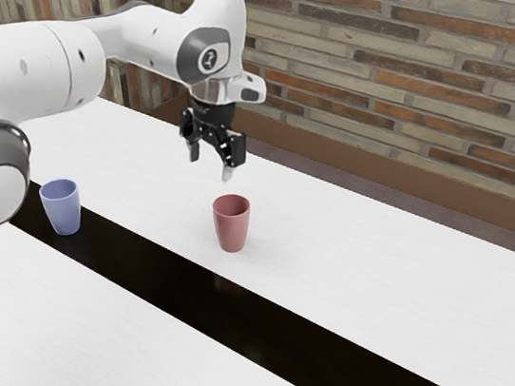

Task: Place the right cup onto the left cup

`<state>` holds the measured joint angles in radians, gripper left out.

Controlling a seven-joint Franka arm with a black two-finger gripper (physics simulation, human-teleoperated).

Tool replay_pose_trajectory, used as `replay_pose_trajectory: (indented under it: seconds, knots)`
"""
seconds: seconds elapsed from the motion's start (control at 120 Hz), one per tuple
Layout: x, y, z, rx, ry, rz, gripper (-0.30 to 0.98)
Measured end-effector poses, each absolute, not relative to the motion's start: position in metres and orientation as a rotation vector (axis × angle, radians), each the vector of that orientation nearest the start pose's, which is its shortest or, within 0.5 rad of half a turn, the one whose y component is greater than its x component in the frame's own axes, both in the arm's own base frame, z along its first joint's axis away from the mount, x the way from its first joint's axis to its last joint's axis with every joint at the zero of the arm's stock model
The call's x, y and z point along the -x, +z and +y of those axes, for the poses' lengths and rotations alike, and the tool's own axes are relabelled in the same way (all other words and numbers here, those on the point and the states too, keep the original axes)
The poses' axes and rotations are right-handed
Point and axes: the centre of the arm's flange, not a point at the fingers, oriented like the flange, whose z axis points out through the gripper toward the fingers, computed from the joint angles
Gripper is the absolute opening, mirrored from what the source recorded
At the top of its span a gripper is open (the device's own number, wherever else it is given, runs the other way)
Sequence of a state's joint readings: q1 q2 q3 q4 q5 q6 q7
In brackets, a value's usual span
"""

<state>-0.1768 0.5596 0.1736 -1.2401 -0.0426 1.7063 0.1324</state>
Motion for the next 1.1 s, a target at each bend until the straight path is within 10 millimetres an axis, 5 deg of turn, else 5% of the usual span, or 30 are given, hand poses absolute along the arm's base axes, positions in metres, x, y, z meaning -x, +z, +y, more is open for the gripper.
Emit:
replay_pose_trajectory:
  seconds: [0.442,1.1]
  knots:
    - [-0.722,0.399,-0.024,3.084,0.228,0.211,0.69]
    - [-0.746,0.348,-0.02,3.085,0.113,0.21,0.69]
